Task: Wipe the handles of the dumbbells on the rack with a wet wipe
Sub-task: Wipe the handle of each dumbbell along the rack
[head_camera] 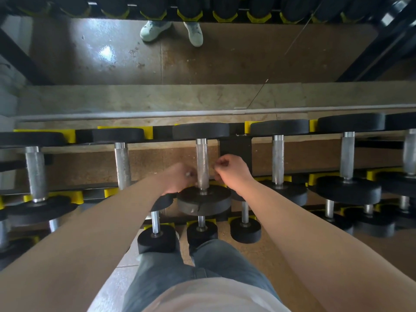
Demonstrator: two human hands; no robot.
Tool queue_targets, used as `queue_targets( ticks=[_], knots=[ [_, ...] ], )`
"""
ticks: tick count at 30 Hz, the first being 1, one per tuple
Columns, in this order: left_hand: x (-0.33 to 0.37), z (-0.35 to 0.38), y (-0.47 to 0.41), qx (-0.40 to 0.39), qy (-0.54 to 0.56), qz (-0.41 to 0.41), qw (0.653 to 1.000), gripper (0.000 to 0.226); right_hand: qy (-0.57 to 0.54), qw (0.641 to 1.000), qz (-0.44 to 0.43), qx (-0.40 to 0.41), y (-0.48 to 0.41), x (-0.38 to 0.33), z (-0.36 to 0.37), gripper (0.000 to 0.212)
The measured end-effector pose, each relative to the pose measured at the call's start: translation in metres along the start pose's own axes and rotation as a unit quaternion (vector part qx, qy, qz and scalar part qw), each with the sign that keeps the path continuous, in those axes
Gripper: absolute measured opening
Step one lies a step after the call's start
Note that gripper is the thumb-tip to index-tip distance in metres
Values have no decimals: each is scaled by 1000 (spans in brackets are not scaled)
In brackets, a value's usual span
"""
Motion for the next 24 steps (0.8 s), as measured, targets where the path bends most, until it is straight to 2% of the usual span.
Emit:
queue_targets(
  ticks=[2,5,6,9,12,14,17,19,22,24],
  knots=[
    [-13,4,1,17,27,-24,999,17,8,1000,-11,-6,0,-2,0,26],
    [-27,-12,9,112,142,-60,982,21,21,999,-25,-25,0,-8,4,52],
    [-30,-17,13,138,162,-65,975,21,25,999,-25,-26,0,-9,4,54],
    [-26,-33,28,196,221,-60,954,20,55,998,-35,14,0,-15,-4,31],
    [-9,-45,40,215,267,-26,939,13,42,997,-45,51,3,-19,-12,13],
    [5,-45,45,204,268,-4,942,10,4,998,-49,48,6,-21,-12,3],
    [22,-43,49,196,247,16,949,13,-61,997,-39,30,12,-21,-13,6],
    [31,-40,50,194,239,23,951,16,-145,989,-21,2,17,-20,-13,7],
    [38,-37,51,199,231,22,952,21,-342,936,13,-83,28,-21,-6,9],
    [40,-35,51,208,217,16,954,22,-415,902,22,-118,32,-21,-5,9]
  ],
)
Point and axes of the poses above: each hand's wrist, its own y-axis away from the middle knuckle, its own z-axis out of the palm, x = y × z, the point moved 10 cm from there along -y, towards the middle knuckle, and after that the axes turned 3 degrees about x, right-handed, at the moved point
